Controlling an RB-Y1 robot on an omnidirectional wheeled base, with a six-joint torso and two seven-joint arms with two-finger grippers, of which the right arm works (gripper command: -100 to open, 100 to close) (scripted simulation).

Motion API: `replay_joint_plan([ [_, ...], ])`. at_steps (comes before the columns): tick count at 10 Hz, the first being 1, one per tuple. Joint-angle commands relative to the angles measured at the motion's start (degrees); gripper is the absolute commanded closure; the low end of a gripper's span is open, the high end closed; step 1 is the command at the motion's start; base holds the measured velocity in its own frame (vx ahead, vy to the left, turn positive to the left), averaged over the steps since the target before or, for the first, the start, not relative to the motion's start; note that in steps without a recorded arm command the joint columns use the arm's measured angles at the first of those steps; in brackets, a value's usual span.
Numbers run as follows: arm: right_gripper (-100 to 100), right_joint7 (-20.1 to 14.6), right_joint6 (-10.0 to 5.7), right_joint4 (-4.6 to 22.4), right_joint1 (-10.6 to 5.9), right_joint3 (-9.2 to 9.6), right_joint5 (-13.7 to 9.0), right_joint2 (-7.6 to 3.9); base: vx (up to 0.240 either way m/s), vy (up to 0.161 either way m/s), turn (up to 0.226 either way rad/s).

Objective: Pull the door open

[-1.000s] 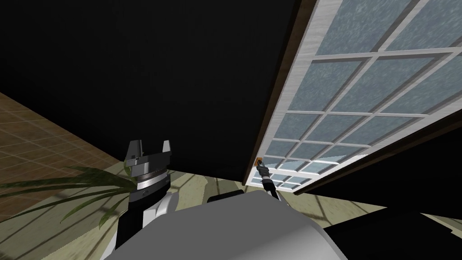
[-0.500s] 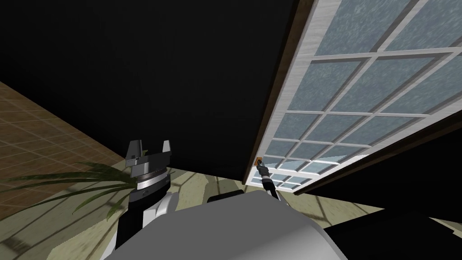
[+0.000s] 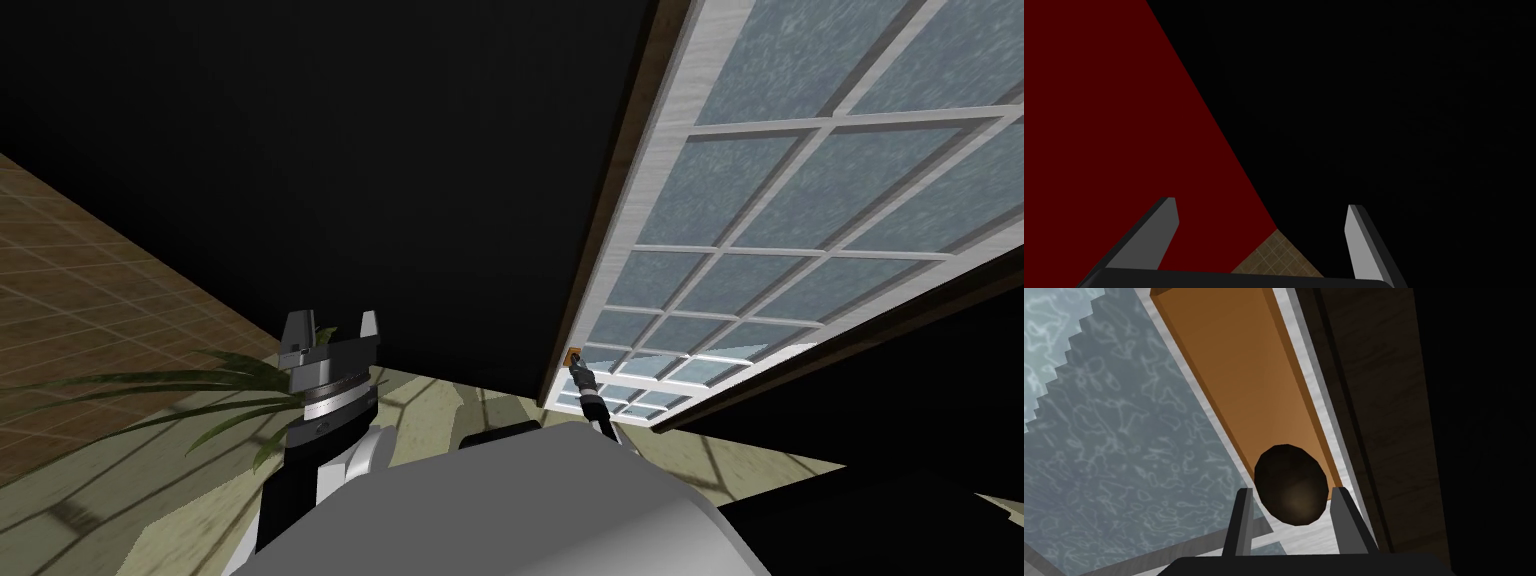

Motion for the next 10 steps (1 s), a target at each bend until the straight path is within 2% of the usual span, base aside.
replay_joint_plan([
  [1, 100, -2.83, 0.14, 0.16, -0.15, 0.33, -0.41, 0.24, -0.042, -0.007, 0.039],
  [8, 100, -13.42, 0.09, 0.83, -0.92, 0.90, -2.28, 0.11, -0.039, -0.006, 0.038],
  [9, 100, -13.76, 0.09, 0.83, -0.92, 0.90, -2.28, 0.11, -0.032, 0.000, 0.018],
  [10, -100, -11.50, -0.62, 0.66, 0.17, 0.58, -1.85, -0.43, -0.023, 0.027, -0.018],
])
